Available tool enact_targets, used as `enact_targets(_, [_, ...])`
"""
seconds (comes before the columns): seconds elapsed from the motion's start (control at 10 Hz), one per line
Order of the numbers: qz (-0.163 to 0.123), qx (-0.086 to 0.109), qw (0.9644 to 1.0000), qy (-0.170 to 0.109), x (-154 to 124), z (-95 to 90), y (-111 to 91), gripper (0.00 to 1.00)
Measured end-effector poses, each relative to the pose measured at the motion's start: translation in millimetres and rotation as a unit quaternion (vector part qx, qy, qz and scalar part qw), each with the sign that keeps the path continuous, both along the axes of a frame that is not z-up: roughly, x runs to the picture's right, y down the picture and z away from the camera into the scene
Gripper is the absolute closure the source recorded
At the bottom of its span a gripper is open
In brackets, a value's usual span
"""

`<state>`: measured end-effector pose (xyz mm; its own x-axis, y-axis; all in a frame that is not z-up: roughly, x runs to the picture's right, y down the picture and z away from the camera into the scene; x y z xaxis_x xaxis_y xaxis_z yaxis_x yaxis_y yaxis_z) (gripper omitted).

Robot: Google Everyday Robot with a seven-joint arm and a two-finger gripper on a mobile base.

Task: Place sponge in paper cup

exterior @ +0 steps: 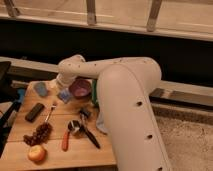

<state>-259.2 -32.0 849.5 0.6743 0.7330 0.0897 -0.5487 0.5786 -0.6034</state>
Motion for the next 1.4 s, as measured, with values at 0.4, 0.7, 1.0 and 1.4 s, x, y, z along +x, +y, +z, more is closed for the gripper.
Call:
enact_targets(0.4, [0.030, 0.064, 0.9967, -0.040, -9, -20.3, -75, 1.00])
enact_targets(0.7, [0.030, 0.061, 0.9968, -0.041, -10, -21.4, -71, 1.00])
enact_targets(1.0, [0.052, 0.064, 0.9963, -0.024, 11, -24.9, -45, 1.00])
enact_targets(1.4, [0.053, 0.073, 0.9956, -0.027, 27, -14.0, -42, 1.00])
